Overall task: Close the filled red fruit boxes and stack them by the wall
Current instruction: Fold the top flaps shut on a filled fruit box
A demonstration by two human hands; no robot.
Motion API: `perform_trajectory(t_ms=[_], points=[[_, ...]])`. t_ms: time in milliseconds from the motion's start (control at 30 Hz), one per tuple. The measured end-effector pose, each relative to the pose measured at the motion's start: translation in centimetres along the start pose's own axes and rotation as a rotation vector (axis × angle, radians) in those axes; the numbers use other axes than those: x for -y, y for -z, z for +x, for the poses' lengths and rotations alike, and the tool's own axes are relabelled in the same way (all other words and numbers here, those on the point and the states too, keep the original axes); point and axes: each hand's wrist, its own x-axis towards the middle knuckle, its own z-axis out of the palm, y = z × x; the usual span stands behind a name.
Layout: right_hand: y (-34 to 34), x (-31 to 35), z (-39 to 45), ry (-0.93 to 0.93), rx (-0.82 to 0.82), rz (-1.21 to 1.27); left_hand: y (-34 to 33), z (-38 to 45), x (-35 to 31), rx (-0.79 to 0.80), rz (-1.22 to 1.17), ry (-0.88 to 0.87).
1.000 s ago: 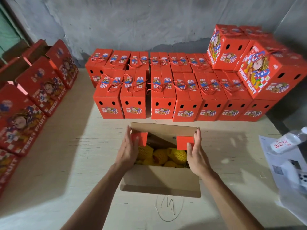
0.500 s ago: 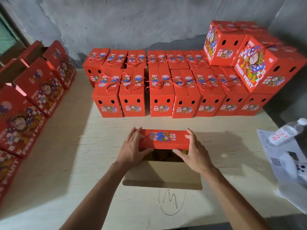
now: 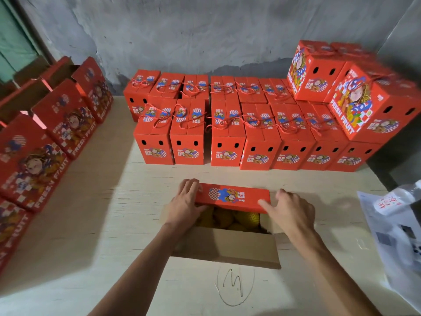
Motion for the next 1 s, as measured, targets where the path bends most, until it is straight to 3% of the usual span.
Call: perform_trajectory(t_ms=[100, 167, 300, 433, 500, 567, 600, 667, 700, 767, 833, 900, 1000], points=[[0.4, -0.6, 0.3, -0.018, -0.126, 0.355, -0.2, 0.1, 0.1, -0.027, -0.031, 0.003], [-0.2, 0.3, -0.6, 0.057, -0.109, 0.625, -0.2, 0.0, 0.2, -0.028, -0.043, -0.001], [-5.3, 1.7, -3.6, 0.342, -0.163, 0.596, -0.4, 0.0, 0.3, -0.032, -0.087, 0.001], [-6.4, 1.2, -3.1, 0.329, -0.085, 0.682, -0.2, -1.0, 1.0, -0.01, -0.143, 0.052], [-6.4, 1.2, -3.0, 0.336, -0.057, 0.685, -0.1, -2.6, 2.0, -0.019, -0.122, 0.243], [-6.1, 1.4, -3.2, 0.332, -0.04, 0.697, 0.3, -4.2, 3.1, -0.064, -0.257, 0.588], [-6.1, 1.4, -3.1, 0.322, -0.037, 0.71, 0.8, -4.9, 3.4, -0.112, -0.435, 0.742], [-6.1, 1.2, -3.0, 0.302, -0.032, 0.725, 1.6, -5.8, 4.0, -0.272, -0.894, 0.861], [-6.1, 1.2, -3.0, 0.295, -0.035, 0.734, 2.1, -6.0, 3.9, -0.346, -1.001, 0.807], [-6.2, 1.2, -3.0, 0.293, -0.052, 0.766, 3.3, -5.7, 2.9, -0.369, -0.966, 0.553], [-6.3, 1.3, -3.3, 0.293, -0.056, 0.803, 3.8, -5.1, 1.0, -0.159, -0.853, 0.293], [-6.3, 1.3, -3.5, 0.274, -0.073, 0.845, 2.8, -4.8, -0.1, 0.03, -0.558, 0.095], [-5.9, 1.2, -3.8, 0.23, -0.109, 0.912, 1.2, -5.1, 0.4, -0.028, -0.332, -0.071]])
